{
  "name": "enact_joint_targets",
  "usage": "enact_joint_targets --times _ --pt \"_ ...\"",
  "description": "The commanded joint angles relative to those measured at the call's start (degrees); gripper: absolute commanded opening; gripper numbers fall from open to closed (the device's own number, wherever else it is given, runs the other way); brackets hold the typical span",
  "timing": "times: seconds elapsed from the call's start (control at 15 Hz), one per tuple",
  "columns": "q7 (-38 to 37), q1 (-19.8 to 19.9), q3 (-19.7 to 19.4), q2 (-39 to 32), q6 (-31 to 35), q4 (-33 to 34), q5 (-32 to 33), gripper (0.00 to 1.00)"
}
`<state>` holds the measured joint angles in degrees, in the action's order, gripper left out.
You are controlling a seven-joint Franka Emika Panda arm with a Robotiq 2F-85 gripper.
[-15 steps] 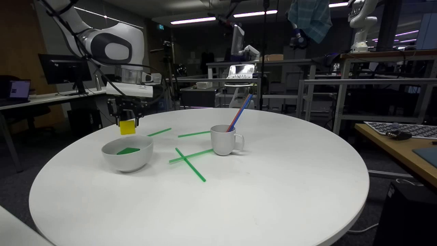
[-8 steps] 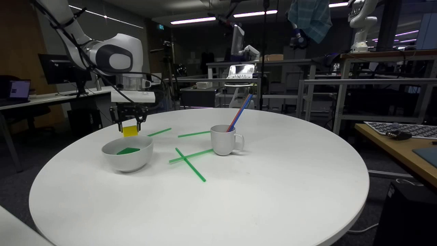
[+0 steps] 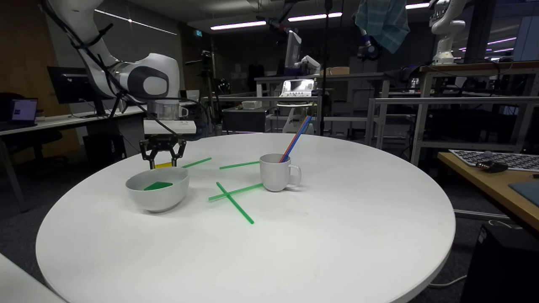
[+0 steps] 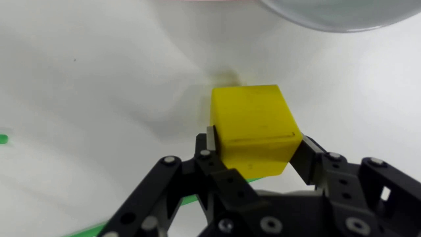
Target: Remove the yellow block from the bowl.
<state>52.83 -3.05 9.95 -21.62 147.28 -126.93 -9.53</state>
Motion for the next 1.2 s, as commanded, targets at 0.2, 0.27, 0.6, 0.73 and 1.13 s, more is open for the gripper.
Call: enact_joint_targets --times 0.2,0.27,0.6,0.73,1.13 --pt "-1.2 1.1 1.1 -1.8 0.1 2.4 2.1 1.0" --pt "-1.2 1.2 1.2 -1.8 0.1 2.5 2.1 1.0" --pt "-1.3 1.5 1.3 -0.7 0.5 2.2 1.7 1.0" --pt "-0.9 2.1 1.6 1.5 1.2 1.6 0.9 1.0" --pt "0.5 3.4 2.7 10.0 5.6 -1.3 -1.6 1.0"
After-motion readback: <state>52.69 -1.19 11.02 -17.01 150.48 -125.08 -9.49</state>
